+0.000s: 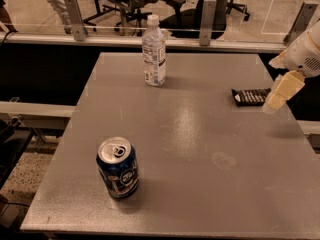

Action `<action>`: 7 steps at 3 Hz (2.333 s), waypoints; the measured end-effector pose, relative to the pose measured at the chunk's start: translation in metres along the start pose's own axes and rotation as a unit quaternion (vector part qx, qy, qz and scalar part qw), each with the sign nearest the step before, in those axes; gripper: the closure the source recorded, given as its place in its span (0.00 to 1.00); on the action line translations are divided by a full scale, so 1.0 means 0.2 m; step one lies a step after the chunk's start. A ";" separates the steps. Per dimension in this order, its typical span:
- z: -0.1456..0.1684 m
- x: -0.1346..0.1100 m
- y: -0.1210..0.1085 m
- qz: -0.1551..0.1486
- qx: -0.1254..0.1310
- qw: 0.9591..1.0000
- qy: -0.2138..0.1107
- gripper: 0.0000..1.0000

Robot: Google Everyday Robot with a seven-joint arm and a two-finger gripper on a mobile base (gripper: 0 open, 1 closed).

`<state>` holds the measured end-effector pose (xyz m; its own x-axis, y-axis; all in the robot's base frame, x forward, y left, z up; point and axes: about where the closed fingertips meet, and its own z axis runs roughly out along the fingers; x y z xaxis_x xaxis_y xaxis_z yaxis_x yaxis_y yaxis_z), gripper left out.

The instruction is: Pick rxbar chocolate

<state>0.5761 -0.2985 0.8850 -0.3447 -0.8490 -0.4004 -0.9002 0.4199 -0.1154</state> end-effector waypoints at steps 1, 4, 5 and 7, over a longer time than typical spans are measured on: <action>0.07 0.04 -0.03 0.003 -0.009 1.000 0.004 0.00; 0.26 0.02 -0.07 -0.007 -0.029 0.999 0.019 0.00; 0.30 0.02 -0.08 -0.010 -0.035 0.999 0.026 0.15; 0.31 0.01 -0.09 -0.014 -0.042 0.998 0.034 0.61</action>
Offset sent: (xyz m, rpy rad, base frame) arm 0.0147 -0.0023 -0.0381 -0.0127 0.0566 0.0236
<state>0.6076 -0.2879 0.8287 -0.3345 -0.8808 -0.3351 -0.9275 0.3707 -0.0485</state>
